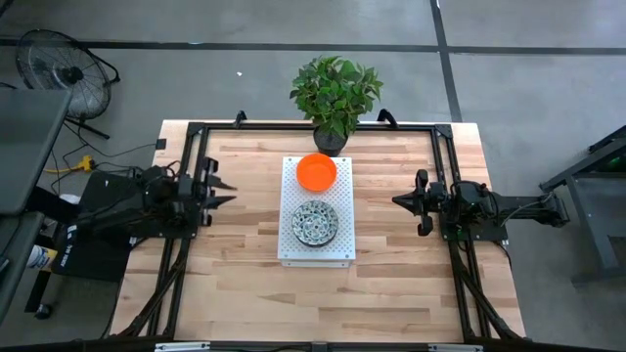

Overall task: Pick & Place Mini bowls
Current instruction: Return to Home Position

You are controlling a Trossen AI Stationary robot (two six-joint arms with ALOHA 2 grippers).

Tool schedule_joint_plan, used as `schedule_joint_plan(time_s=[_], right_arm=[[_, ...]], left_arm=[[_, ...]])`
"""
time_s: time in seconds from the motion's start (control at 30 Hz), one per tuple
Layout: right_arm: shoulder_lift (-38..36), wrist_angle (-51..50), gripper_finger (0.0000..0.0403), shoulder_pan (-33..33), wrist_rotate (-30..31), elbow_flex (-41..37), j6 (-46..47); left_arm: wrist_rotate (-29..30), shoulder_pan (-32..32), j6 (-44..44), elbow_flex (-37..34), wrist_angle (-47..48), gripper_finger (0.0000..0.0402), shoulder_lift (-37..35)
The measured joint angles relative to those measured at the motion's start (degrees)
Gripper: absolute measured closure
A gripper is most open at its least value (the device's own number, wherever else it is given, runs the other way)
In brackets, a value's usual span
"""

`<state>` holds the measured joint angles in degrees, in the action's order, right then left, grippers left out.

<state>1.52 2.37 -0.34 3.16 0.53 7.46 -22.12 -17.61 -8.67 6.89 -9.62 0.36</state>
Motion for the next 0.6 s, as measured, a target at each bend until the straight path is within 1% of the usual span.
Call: schedule_joint_plan(time_s=[0.17,0.23,0.4,0.47,0.6], right_arm=[[0.0,0.0,0.0402,-0.02,-0.01,0.01,0.0],[0.0,0.0,0.0402,0.0,0.02,0.01,0.0],[0.0,0.0,0.0402,-0.02,0.06,0.0,0.0],[0.0,0.0,0.0402,-0.01,0.05,0.0,0.0],[0.0,0.0,0.0402,0.0,0.06,-0.01,0.0]], left_arm=[[-10.59,0.05,0.41,-0.51,-0.08,0.0349,0.0],[-12.5,1.74,0.45,-1.18,-0.28,0.0359,-0.03],[-11.56,11.91,-0.38,-3.11,-0.06,0.0378,0.0],[-8.83,14.65,-2.11,-3.32,-0.03,0.0383,0.0],[-3.17,17.03,-2.93,-3.36,-2.33,0.0391,0.0]])
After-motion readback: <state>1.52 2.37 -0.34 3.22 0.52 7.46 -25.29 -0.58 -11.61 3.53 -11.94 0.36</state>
